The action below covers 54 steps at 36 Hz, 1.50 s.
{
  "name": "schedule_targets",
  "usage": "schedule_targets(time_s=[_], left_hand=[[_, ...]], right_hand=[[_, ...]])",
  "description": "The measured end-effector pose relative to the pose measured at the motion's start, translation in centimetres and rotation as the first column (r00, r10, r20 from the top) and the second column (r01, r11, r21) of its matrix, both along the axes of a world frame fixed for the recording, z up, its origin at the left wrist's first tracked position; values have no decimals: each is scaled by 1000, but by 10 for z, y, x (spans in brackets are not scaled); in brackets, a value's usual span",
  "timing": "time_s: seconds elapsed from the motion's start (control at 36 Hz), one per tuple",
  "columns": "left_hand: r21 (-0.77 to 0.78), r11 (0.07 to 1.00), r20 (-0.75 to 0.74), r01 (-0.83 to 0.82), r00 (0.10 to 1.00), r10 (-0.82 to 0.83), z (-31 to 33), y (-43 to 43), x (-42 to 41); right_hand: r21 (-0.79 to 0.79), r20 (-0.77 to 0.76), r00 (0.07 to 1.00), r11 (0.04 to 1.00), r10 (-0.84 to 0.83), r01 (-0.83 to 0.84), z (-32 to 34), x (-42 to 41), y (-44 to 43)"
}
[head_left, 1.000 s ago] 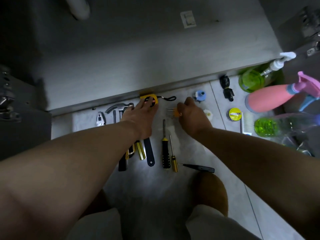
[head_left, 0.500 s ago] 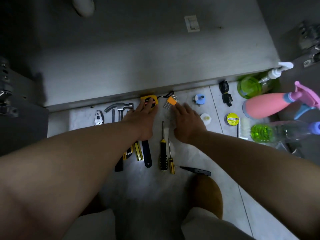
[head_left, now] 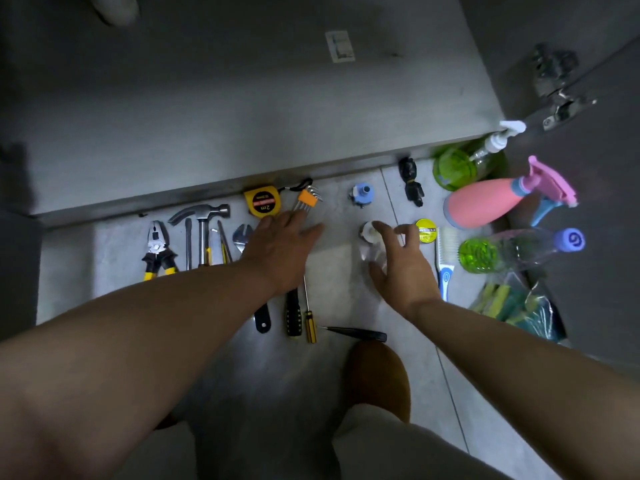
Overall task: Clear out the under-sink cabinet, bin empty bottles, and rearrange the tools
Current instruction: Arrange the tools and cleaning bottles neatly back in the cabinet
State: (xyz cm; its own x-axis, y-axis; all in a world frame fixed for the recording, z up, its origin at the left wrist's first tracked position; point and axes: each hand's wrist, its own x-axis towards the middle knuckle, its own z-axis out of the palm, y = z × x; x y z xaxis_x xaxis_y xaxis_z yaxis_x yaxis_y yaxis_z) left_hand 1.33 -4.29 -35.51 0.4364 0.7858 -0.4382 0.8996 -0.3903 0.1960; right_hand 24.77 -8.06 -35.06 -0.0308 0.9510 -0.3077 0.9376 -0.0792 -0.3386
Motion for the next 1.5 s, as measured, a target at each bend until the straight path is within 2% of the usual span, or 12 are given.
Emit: schedule_targets(time_s=[0.14, 0.28, 0.47, 0.61, 0.69, 0.86, 0.94, 1.06, 1.19, 1.33, 1.44, 1.5], left_hand=[[-55, 998, -144, 31, 989, -38, -1, 18, 14], [-37, 996, -258, 84, 962, -90, 6, 29, 17], [-59, 998, -216, -1, 976, -12, 8, 29, 25], [-98, 994, -211, -39, 977, 18, 2, 25, 30], [-118, 991, -206, -56, 978, 31, 1, 26, 31], [-139, 990, -250, 1, 968, -36, 4, 33, 27], [-159, 987, -254, 14, 966, -54, 5, 37, 25], [-174, 985, -260, 15, 964, -61, 4, 39, 26], [-175, 984, -258, 22, 964, -67, 5, 38, 27], [-193, 981, -250, 2, 967, -51, 8, 39, 26], [-213, 977, -244, 0, 968, -53, 11, 40, 27], [-201, 980, -239, -2, 970, -47, 11, 39, 26]], right_hand=[[-45, -20, 997, 996, 71, -72, -9, -8, 28], [17, 50, 999, 1000, -20, 20, -20, -7, 41], [70, 126, 989, 995, -77, 69, -25, 3, 46], [25, 210, 969, 991, -133, 131, -21, 12, 46], [33, 276, 959, 998, -68, 61, -16, 13, 48], [65, 105, 980, 982, 170, -178, -8, -7, 77], [-48, 194, 934, 954, 299, -295, -11, -15, 90], [-82, 259, 930, 966, 260, -247, -15, -16, 96], [-99, 136, 985, 990, 108, -95, -14, -6, 105], [-146, 52, 998, 989, -22, 29, -4, 2, 106], [135, 83, 995, 989, 53, -64, 5, -2, 67], [38, 9, 986, 985, 169, -169, 7, -4, 39]])
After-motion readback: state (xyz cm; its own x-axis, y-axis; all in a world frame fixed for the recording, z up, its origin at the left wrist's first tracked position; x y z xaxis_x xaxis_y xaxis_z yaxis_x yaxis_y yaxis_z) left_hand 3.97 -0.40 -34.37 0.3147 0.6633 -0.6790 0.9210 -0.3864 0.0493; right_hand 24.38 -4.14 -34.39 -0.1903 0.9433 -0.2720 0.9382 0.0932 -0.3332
